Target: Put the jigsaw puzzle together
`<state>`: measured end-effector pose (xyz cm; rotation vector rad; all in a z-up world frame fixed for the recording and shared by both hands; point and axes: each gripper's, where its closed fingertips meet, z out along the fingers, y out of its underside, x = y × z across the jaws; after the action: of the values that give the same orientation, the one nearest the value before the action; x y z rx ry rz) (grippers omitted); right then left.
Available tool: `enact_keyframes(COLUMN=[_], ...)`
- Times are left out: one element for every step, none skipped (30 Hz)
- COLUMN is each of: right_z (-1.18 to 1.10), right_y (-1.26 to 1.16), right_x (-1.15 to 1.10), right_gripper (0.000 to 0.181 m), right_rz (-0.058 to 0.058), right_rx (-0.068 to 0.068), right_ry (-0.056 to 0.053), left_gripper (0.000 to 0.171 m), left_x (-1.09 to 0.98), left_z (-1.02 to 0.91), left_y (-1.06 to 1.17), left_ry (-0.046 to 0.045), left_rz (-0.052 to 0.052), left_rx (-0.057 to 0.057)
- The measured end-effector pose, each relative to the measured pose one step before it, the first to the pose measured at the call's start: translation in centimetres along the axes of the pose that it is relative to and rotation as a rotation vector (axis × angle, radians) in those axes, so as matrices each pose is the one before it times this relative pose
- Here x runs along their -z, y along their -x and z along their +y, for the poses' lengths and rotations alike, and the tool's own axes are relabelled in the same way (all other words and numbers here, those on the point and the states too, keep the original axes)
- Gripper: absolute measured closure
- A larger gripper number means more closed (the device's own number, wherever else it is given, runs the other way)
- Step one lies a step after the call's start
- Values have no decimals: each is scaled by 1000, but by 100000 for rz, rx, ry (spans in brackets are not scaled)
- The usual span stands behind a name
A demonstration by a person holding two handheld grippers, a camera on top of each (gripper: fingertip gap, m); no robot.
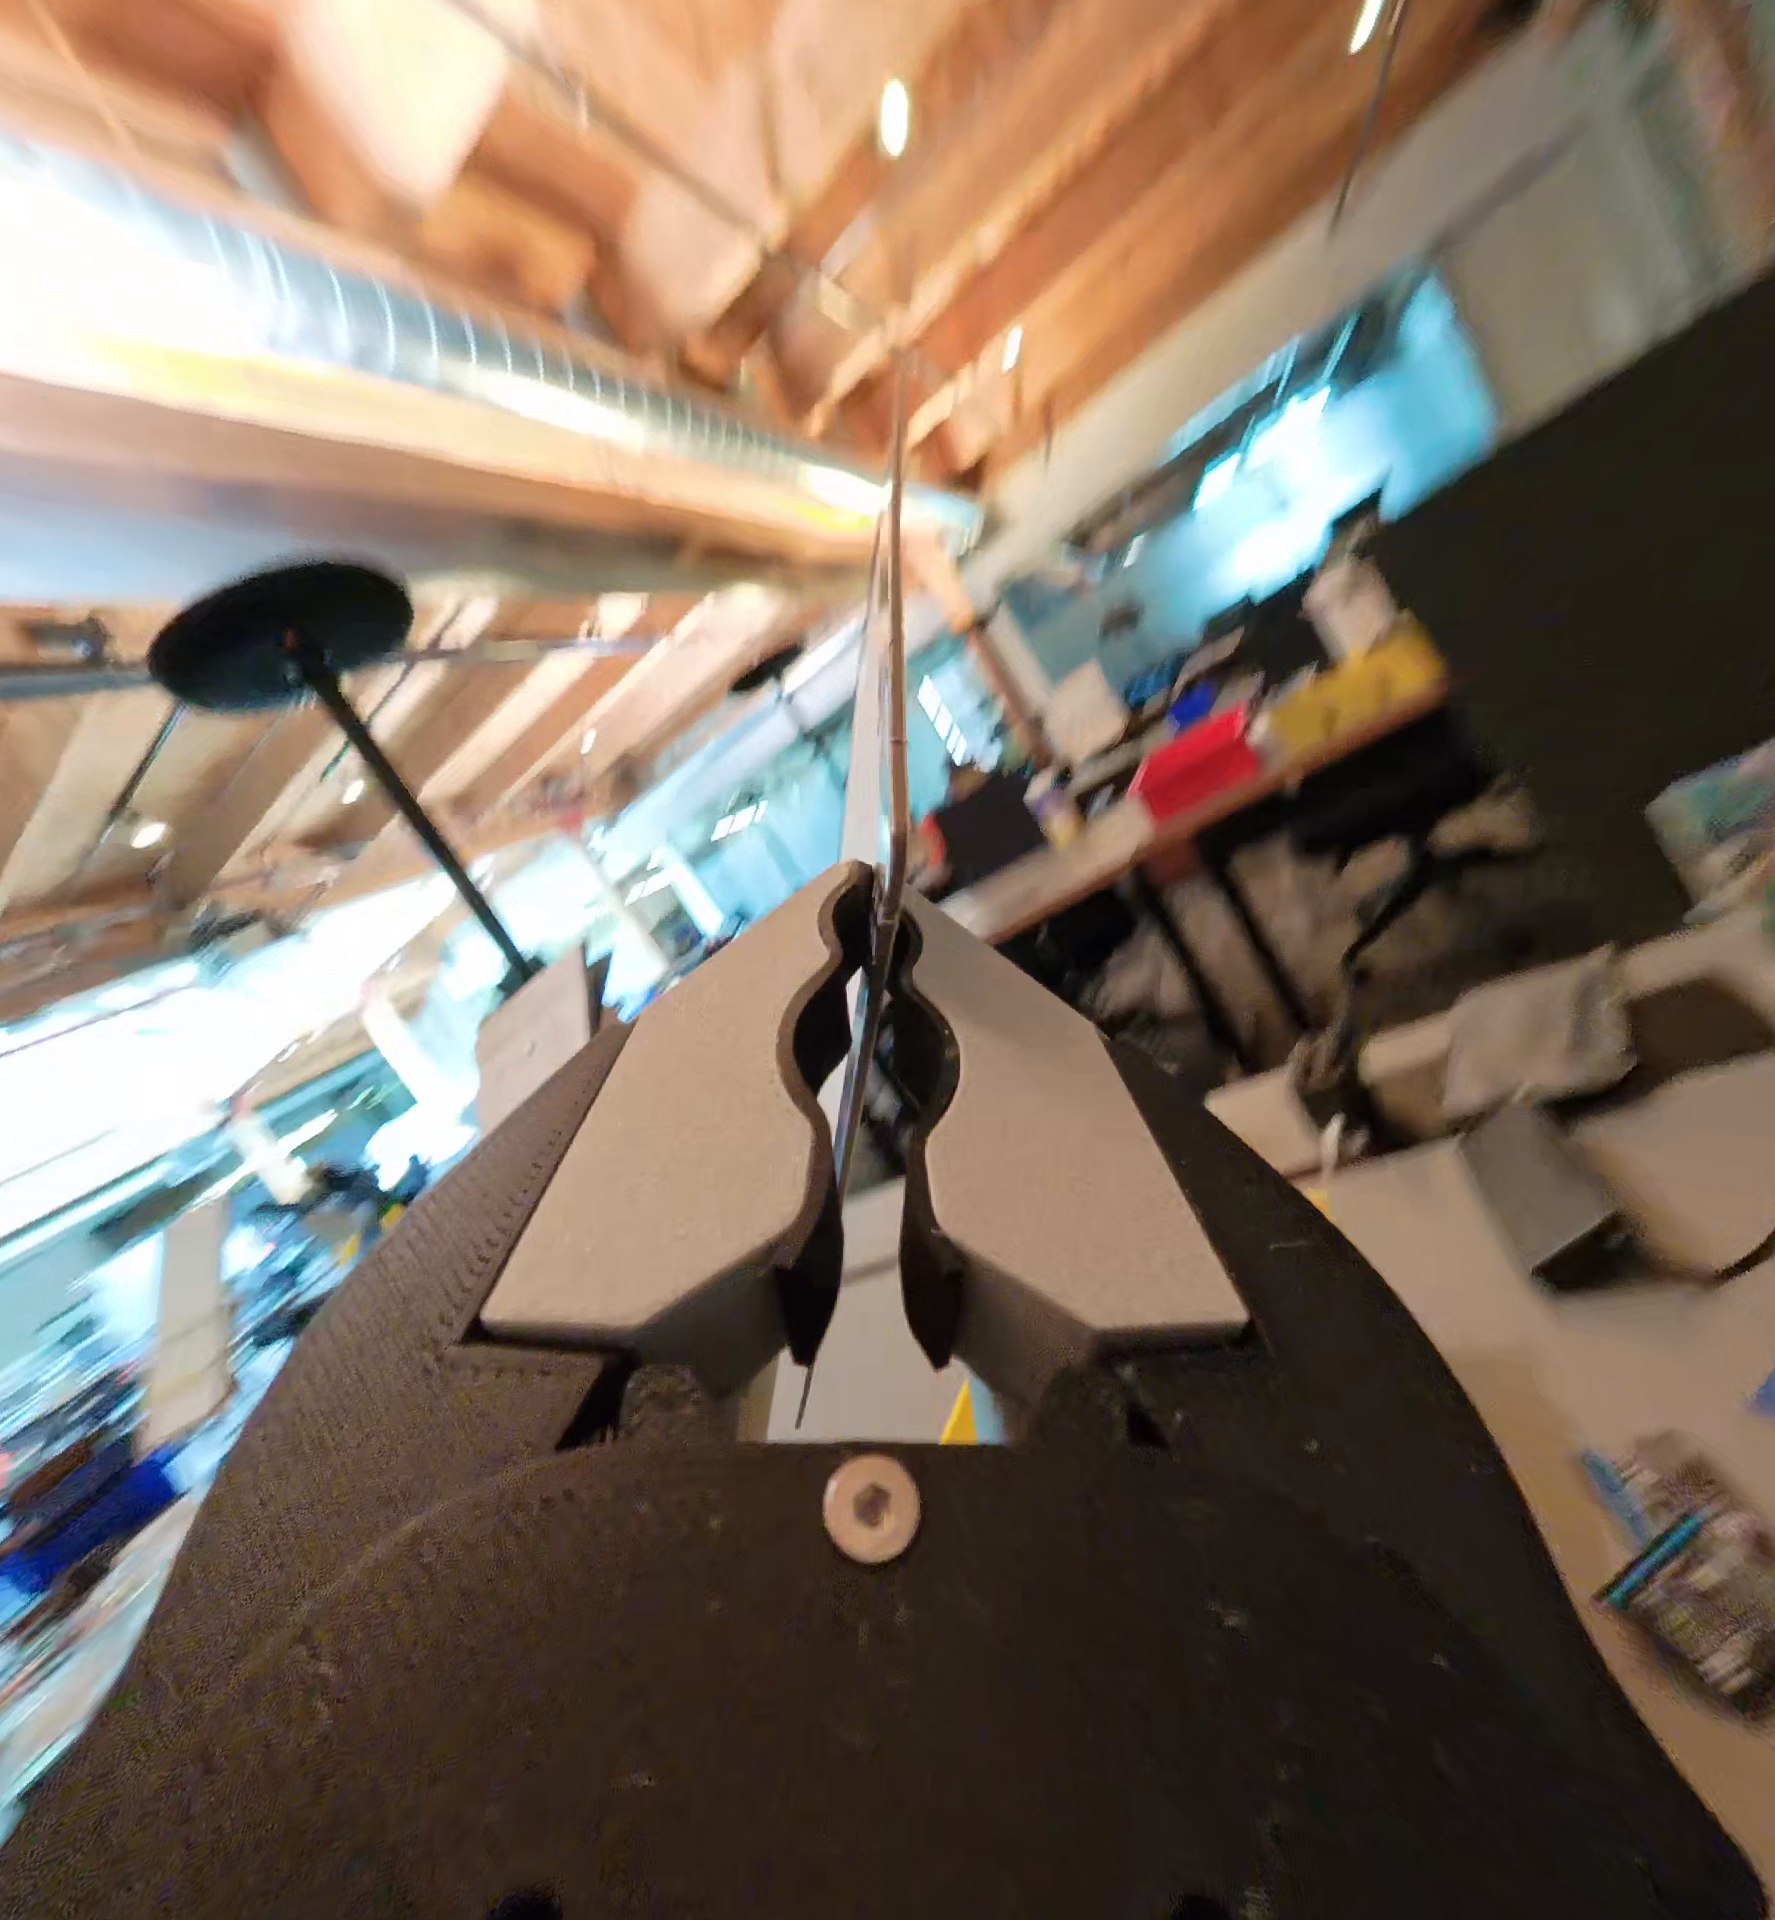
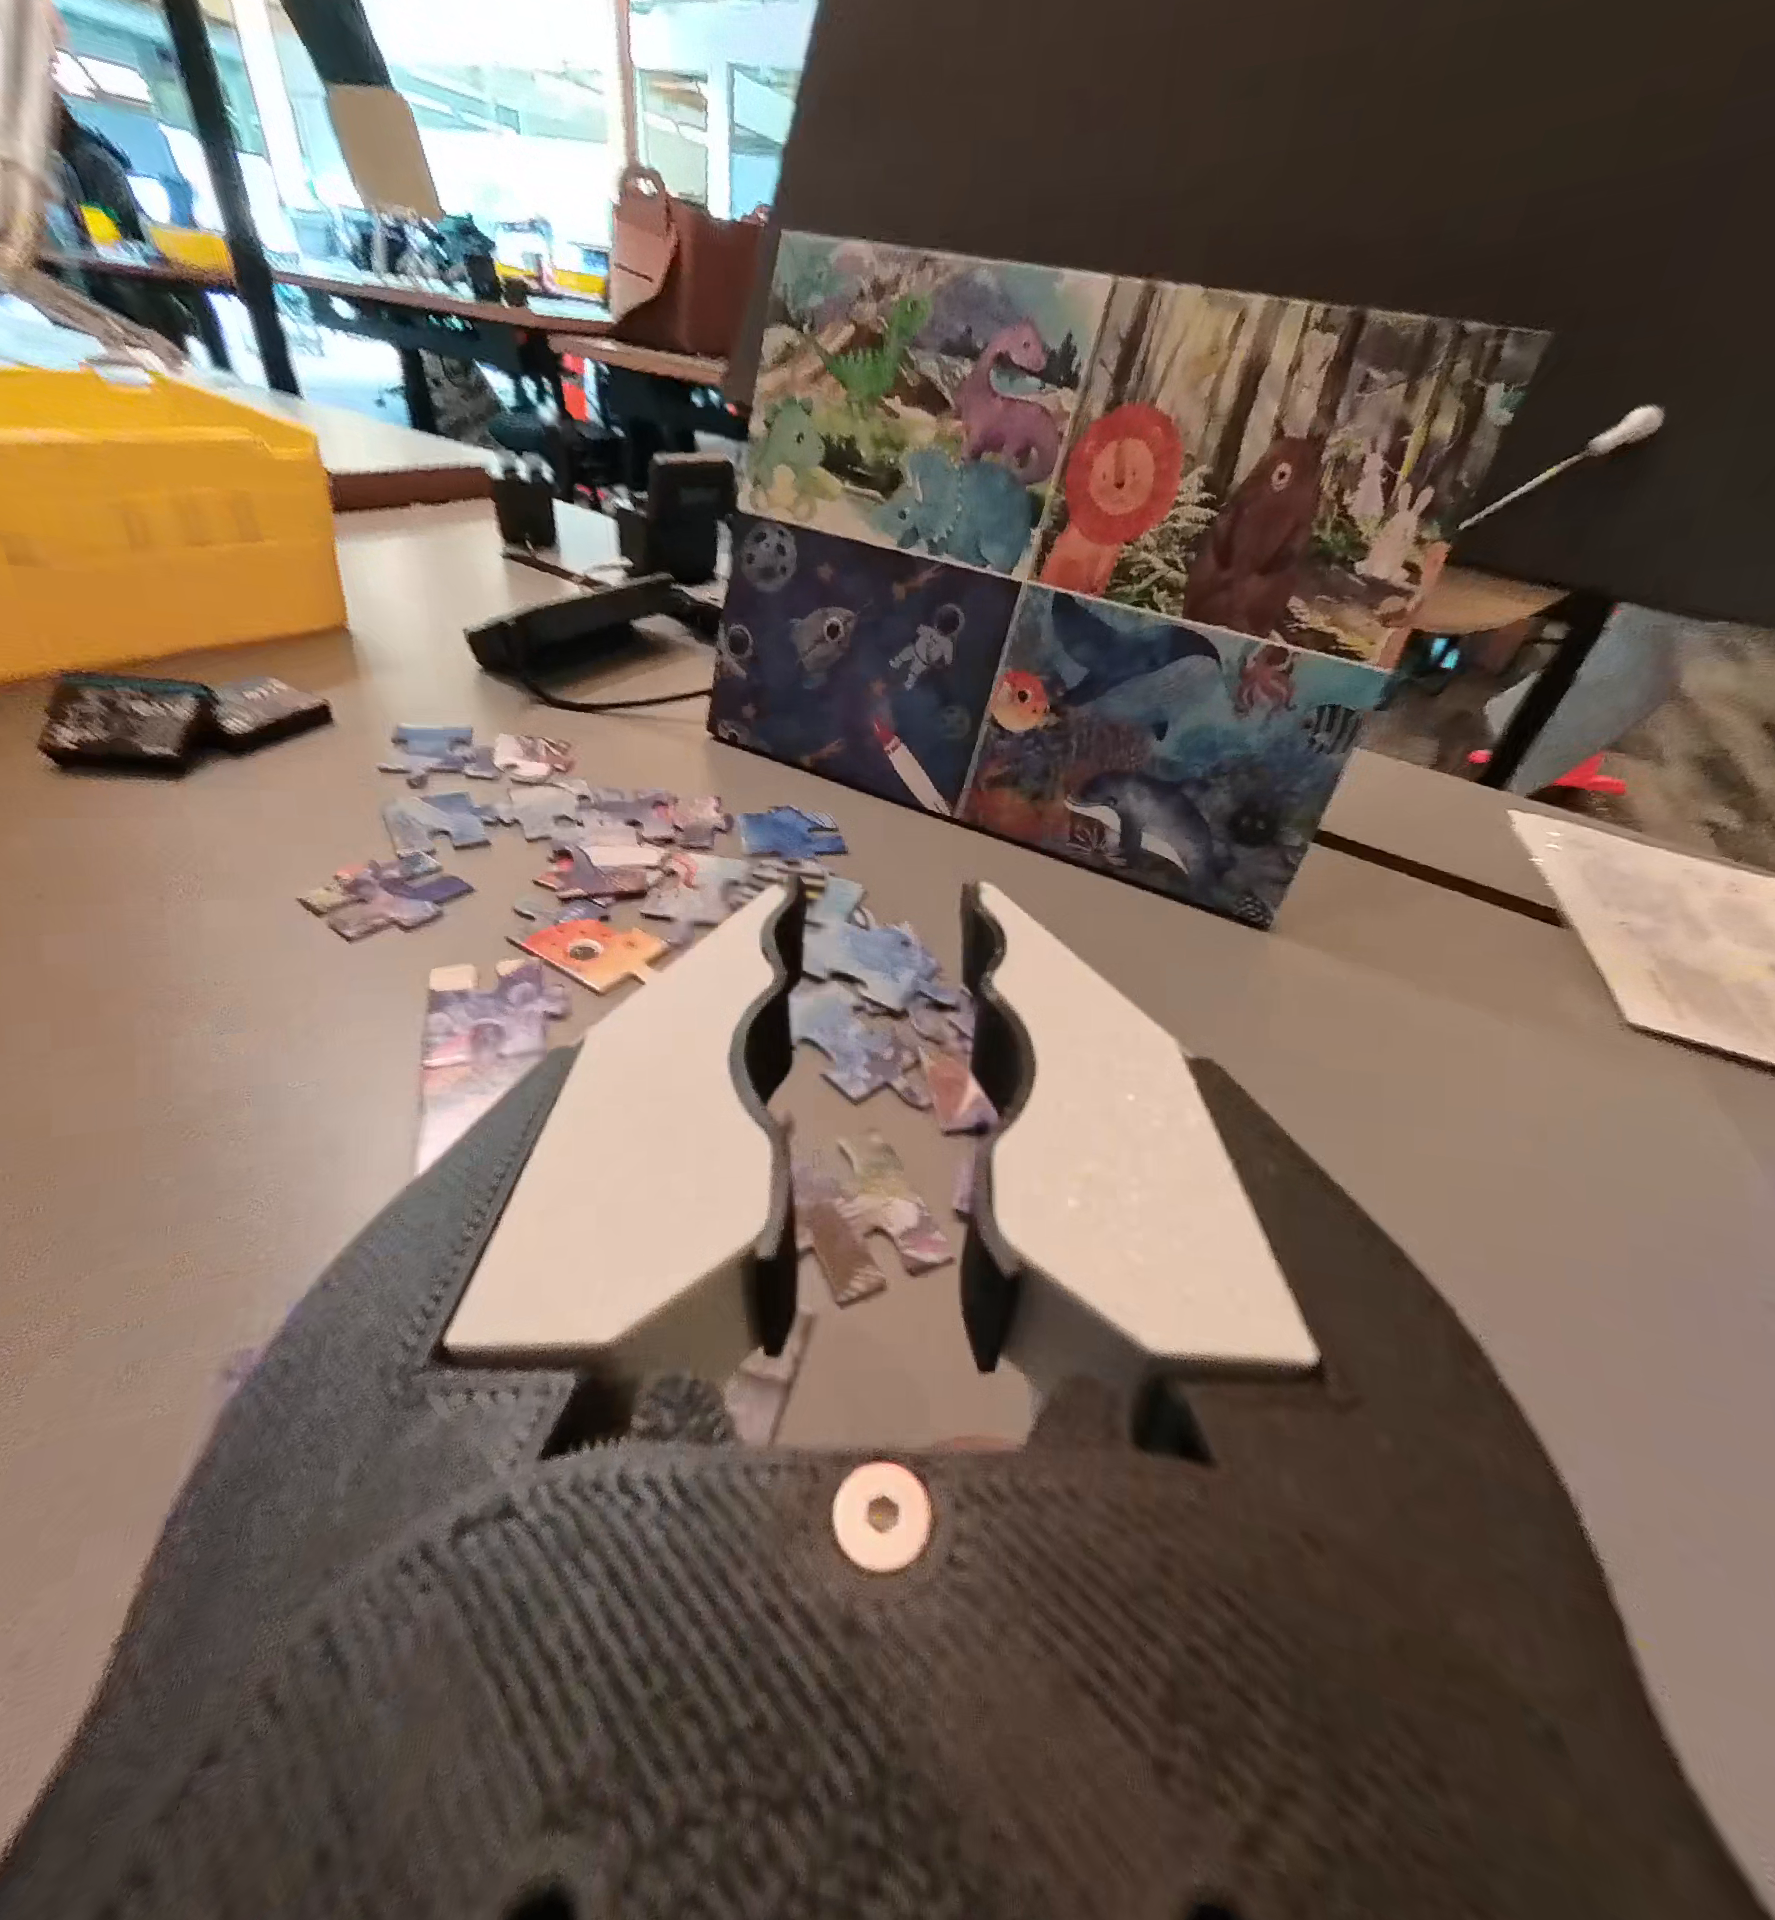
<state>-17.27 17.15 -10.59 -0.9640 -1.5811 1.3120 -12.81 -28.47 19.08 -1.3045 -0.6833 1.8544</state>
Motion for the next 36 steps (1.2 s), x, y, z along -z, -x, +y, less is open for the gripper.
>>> enact_keyframes(right_z=[-497,-463,-427,-401,-377,-389,-444,-490,-634,-805,-897,-884,-759,-475,-65,306,440,331,152,50,91,181,274,341,356,338,309,268,208,146,28,-70,-122,-270,-439,-636], right_y=[451,585,771,1026,1214,1307,1303,1209,1159,1163,1034,817,539,-4,-494,-704,-722,-537,-304,-147,-87,-164,-298,-316,-289,-142,136,444,690,812,769,526,404,420,441,372], right_x=[114,104,100,109,77,43,43,40,101,195,255,306,339,306,250,177,120,83,49,7,-6,-17,-19,-10,-10,-25,-55,-85,-117,-121,-108,-72,-1,104,192,265], right_gripper=[153,151,150,149,145,140,134,129,123,118,114,110,107,107,107,107,108,116,121,123,126,129,129,129,130,131,136,141,145,152,165,174,174,176,177,179], right_rz=[-2399,-2919,-3718,-5030,-5988,-6522,-6561,-6359,-6781,-7697,-7757,-7101,-5580,-2207,972,2606,2982,2219,899,-148,-729,-381,355,549,398,-394,-1975,-3578,-4594,-4788,-3786,-1801,-806,-851,-1266,-1560], right_rx=[-2389,-2523,-2857,-3163,-3220,-2985,-3187,-3991,-5369,-7032,-8119,-7981,-6548,-4227,-1091,1713,2671,1928,472,-710,-1030,-914,-541,10,160,-122,-464,-600,-368,456,1619,2763,3855,4361,3560,1664], right_ry=[-1376,-1269,-1092,-1082,-955,-1002,-1339,-1793,-2655,-3667,-4099,-3968,-3347,-1982,166,1890,2208,1302,118,-237,151,714,1262,1569,1553,1453,1356,1253,1075,868,358,-136,-87,-292,-295,-162], left_gripper=[171,171,171,171,171,171,171,171,171,171,171,171,171,171,171,171,171,171,171,171,171,171,171,171,171,171,171,171,171,171,171,171,171,171,171,168], left_x=[1458,1308,1128,902,662,398,158,-73,-250,-369,-498,-407,-511,-382,-438,-369,-380,-306,-287,-124,-74,-34,134,22,-7,-33,-58,-60,-100,-153,-205,-230,-209,-67,-47,4], left_z=[-2469,-2220,-1943,-1548,-1089,-584,19,638,1195,1510,1704,1666,1585,1286,1231,1082,1076,994,793,396,131,19,-122,-86,6,102,181,198,249,304,378,342,146,-152,-67,-6], left_y=[-298,-761,-1178,-1485,-1609,-1577,-1388,-1312,-1218,-941,-587,-402,-160,-55,224,392,694,689,658,491,510,520,486,443,386,339,353,284,61,-32,-108,-304,-367,48,336,636], left_ry=[-7252,-6096,-5591,-5126,-4616,-4034,-2832,-1168,292,931,1182,1626,974,14,411,838,1406,2038,1188,68,-478,-632,-947,-754,-97,412,684,534,868,1314,2012,2022,1141,-11,964,1435], left_rz=[2663,4488,6282,7363,7648,7461,6668,6755,6446,5020,3211,2178,2185,2199,2289,1678,372,-204,431,1052,536,278,865,824,983,935,465,654,1726,1843,1863,2703,2742,-244,-1589,-2938], left_rx=[4382,5647,7672,9617,10907,11431,11825,12381,11966,9417,6827,5252,5427,6494,7054,6593,5336,3706,3528,3898,3533,3143,3295,3165,2903,2454,1897,1309,860,230,-255,-466,-469,-739,-1100,-487])
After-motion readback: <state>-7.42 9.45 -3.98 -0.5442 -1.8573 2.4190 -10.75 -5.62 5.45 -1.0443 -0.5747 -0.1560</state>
